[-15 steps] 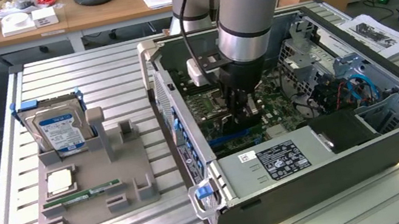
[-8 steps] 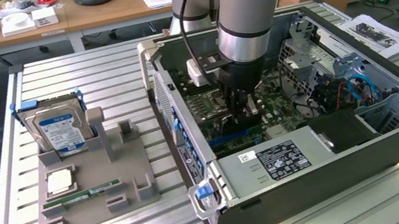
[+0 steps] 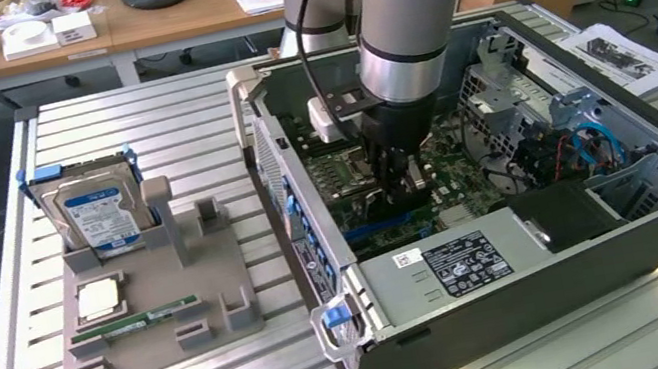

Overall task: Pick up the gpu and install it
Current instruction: 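Insert the gpu into the slot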

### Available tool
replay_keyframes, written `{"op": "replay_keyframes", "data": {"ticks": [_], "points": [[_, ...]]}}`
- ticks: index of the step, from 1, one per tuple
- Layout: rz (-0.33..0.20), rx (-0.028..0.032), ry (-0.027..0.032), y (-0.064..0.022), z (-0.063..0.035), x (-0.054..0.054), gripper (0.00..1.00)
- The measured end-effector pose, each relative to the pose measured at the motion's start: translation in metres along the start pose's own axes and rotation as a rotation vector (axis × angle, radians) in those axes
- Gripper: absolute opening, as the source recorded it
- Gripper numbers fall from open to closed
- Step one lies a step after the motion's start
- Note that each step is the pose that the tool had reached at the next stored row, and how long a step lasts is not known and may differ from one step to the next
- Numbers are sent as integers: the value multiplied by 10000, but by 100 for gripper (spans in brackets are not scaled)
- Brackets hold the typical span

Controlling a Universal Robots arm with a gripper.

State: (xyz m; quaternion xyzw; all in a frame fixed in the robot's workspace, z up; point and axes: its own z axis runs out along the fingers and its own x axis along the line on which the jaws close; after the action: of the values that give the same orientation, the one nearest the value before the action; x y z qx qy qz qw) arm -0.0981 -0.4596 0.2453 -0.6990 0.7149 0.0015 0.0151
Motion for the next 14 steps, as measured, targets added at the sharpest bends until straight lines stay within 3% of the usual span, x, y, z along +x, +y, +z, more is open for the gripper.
{"op": "replay_keyframes", "data": {"ticks": [14], "points": [[0, -1, 1, 1, 6, 0, 27]]}}
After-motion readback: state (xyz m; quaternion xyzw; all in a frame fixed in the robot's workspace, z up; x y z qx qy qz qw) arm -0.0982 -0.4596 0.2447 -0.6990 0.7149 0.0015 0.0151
